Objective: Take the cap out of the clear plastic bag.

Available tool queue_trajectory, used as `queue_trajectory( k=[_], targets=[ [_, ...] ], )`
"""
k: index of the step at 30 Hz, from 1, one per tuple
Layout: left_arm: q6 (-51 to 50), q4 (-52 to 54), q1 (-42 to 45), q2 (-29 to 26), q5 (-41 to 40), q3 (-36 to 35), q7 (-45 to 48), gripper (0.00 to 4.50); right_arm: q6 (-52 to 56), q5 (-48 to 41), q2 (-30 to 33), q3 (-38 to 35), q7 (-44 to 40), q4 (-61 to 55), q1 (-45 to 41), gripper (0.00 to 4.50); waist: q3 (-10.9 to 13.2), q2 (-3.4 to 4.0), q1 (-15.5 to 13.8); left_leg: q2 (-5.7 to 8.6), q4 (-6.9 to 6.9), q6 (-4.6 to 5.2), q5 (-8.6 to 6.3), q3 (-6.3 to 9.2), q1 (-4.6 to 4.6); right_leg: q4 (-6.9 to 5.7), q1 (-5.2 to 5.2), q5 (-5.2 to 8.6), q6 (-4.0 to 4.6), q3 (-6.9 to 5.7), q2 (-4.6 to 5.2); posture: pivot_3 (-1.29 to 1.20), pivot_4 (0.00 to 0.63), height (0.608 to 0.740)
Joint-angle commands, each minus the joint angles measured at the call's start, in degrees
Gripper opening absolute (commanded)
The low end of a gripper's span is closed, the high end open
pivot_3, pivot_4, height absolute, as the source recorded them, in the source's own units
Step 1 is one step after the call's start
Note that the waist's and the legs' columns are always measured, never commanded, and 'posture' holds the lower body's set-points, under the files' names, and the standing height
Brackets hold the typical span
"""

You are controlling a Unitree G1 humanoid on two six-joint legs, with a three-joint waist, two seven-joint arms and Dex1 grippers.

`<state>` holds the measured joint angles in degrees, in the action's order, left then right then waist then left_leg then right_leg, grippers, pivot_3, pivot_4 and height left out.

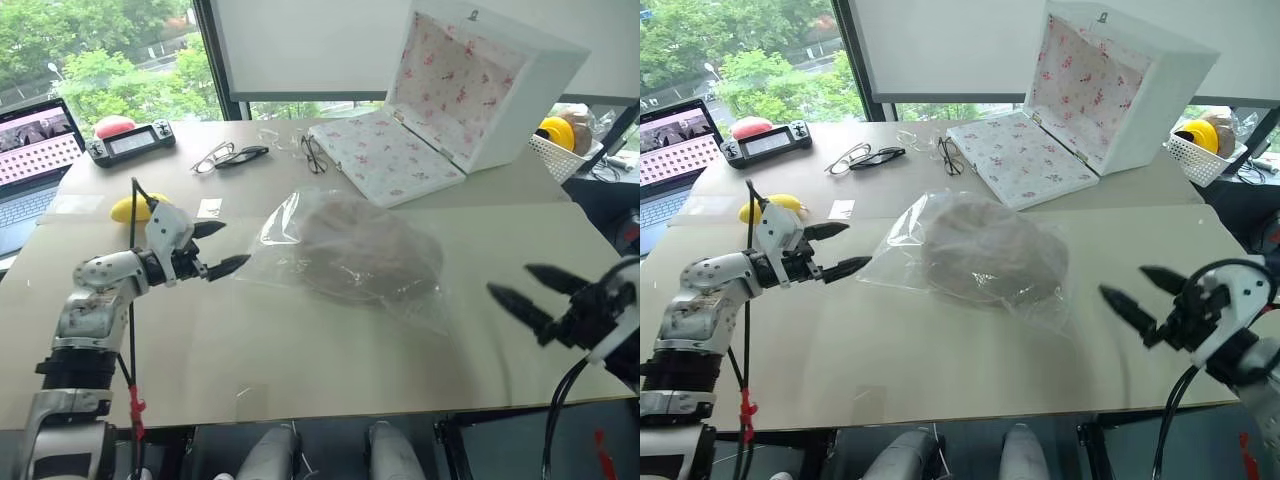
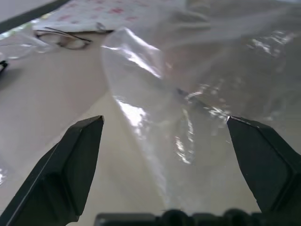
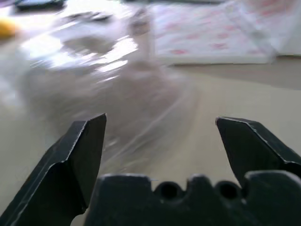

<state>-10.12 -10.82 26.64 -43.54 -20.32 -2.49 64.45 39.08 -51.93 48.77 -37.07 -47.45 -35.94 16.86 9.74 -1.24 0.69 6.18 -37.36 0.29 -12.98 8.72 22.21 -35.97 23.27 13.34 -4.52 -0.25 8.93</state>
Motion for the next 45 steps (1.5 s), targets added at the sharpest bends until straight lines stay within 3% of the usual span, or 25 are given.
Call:
queue_trajectory(
  k=[1, 6, 12, 22, 27, 32, 38, 41, 44, 45],
  targets=[
    [6.01, 2.02, 2.15, -2.06, 3.57, 4.28, 6.7, 4.49, 1.52, -3.13, 4.22, -2.23, -3.55, -1.96, -1.03, 4.47, 0.01, -0.01, -0.12, -0.02, -0.01, 0.0, 0.0, -0.02, -0.01, 0.03, -0.03, -0.03, 0.0, 0.0, -0.01, 0.0, 0.15, 0.74],
    [17.83, -3.39, 4.35, -0.99, 12.49, 10.72, 8.09, 4.49, 1.7, -1.61, 7.78, 0.04, -2.72, -5.36, -2.31, 4.47, 0.01, -0.02, -0.61, -0.15, -0.05, 0.0, 0.0, -0.32, -0.02, 0.1, -0.05, -0.06, 0.02, 0.1, -0.06, 0.0, 0.15, 0.74],
    [28.3, -12.28, 8.63, 3.4, 17.62, 13.91, 6.51, 4.49, 3.01, -2.39, 7.48, 0.22, -0.68, -8.02, -2.43, 4.47, 0.1, -0.17, -1.42, -0.14, -0.06, 0.0, 0.0, -0.33, 0.06, 0.18, 0.03, -0.09, 0.05, 0.14, -0.11, 0.0, 0.15, 0.74],
    [43.08, -25.22, 16.4, 15.88, 21.48, 18.93, 5.48, 4.49, 2.42, -1.12, 3.15, -0.77, 2.49, -10.85, 3.12, 4.47, 0.17, -0.31, -1.78, -0.09, -0.38, 0.18, -0.11, -0.52, 0.15, 0.22, 0.01, -0.23, 0.01, 0.29, -0.1, 0.0, 0.15, 0.74],
    [53.48, -31.43, 18.76, 19.11, 36.85, 22.16, -14.09, 4.49, 2.06, -1.7, 2.04, -1.79, 3.68, -12.2, 4.44, 4.47, 0.19, -0.34, -1.83, -0.11, -0.44, 0.19, -0.11, -0.77, 0.04, 0.19, -0.03, -0.3, -0.19, 0.52, -0.11, 0.0, 0.15, 0.74],
    [52.38, -33.38, 18.79, 21.22, 52.91, 24.65, -41.67, 4.49, 1.85, -2.25, 1.45, -2.22, 4.71, -12.83, 4.9, 4.47, 0.2, -0.36, -2.28, -0.12, -0.47, 0.29, -0.05, -1.1, -0.09, 0.23, -0.15, -0.53, -0.59, 0.89, -0.12, 0.0, 0.15, 0.74],
    [51.2, -36.43, 18.59, 21.99, 58.96, 28.14, -51.58, 4.49, 1.79, -2.54, 1.05, -2.14, 5.39, -13.14, 4.7, 4.47, 0.2, -0.36, -2.46, -0.12, -0.47, 0.32, -0.03, -1.18, -0.11, 0.3, -0.14, -0.61, -0.72, 0.95, -0.12, 0.0, 0.15, 0.74],
    [51.4, -37.78, 19.3, 21.97, 59.49, 28.95, -53.22, 3.73, 1.75, -2.79, 1.08, -2.33, 5.66, -12.91, 4.34, 4.5, 0.18, -0.37, -2.64, -0.12, -0.47, 0.32, -0.03, -1.22, -0.15, 0.3, -0.18, -0.61, -0.73, 0.96, -0.12, 0.0, 0.15, 0.74],
    [51.43, -38.77, 20.18, 22.16, 59.72, 29.7, -54.21, 2.73, 1.65, -2.57, 1.08, -1.98, 5.8, -12.76, 4.11, 4.5, 0.19, -0.37, -2.67, -0.13, -0.47, 0.32, -0.03, -1.24, -0.15, 0.29, -0.17, -0.62, -0.74, 0.97, -0.12, 0.0, 0.15, 0.74],
    [51.44, -39.07, 20.39, 22.28, 59.73, 29.97, -54.44, 2.21, 1.64, -2.54, 1.06, -1.82, 5.92, -12.74, 4.0, 4.5, 0.19, -0.37, -2.66, -0.13, -0.47, 0.32, -0.03, -1.25, -0.15, 0.29, -0.16, -0.62, -0.74, 0.97, -0.12, 0.0, 0.15, 0.74]
  ],
)
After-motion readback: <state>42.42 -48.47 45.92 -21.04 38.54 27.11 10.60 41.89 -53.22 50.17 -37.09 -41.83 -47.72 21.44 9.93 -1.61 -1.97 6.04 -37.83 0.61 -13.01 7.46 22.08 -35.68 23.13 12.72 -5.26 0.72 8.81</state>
